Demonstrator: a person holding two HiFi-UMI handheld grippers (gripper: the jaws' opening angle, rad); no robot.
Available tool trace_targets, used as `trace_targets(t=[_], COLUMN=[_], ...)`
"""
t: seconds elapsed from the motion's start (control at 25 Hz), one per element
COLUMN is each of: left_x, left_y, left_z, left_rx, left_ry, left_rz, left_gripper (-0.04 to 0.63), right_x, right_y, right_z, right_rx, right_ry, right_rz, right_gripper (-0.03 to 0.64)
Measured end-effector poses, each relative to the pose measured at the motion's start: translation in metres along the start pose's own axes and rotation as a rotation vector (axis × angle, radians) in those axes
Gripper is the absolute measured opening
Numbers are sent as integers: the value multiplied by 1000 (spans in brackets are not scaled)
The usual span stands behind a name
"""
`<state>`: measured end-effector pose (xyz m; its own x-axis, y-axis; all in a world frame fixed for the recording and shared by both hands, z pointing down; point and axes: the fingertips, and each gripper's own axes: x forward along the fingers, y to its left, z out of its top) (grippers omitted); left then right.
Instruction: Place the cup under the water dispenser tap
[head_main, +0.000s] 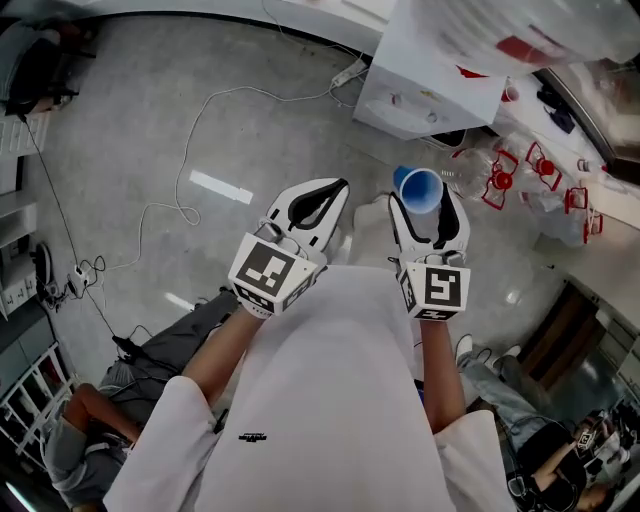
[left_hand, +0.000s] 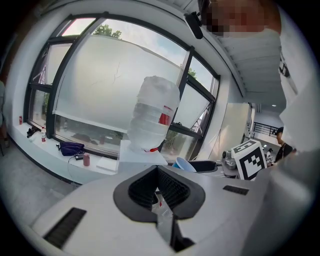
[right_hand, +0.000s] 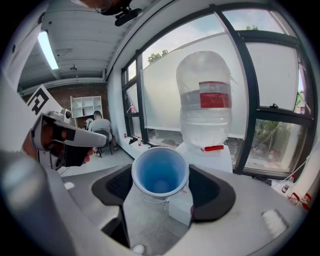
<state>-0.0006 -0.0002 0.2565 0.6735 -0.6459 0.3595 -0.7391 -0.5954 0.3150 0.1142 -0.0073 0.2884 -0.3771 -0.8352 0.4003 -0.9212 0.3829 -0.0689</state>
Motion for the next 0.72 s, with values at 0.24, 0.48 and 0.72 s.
trace_targets(t=[0.24, 0.48, 0.72], left_x=[15, 33, 55], left_y=[10, 22, 36], left_z=[-19, -34, -44], left_rx=[-30, -43, -64], left_ry=[44, 64, 68], left_rz=[17, 35, 58], left_gripper=[0, 0, 0], right_x=[25, 50, 77], right_y=[-10, -15, -23], right_z=[-15, -30, -47], right_rx=[-10, -8, 1], right_ry=[21, 27, 45], right_rz=[35, 53, 58], right_gripper=[362, 362, 362])
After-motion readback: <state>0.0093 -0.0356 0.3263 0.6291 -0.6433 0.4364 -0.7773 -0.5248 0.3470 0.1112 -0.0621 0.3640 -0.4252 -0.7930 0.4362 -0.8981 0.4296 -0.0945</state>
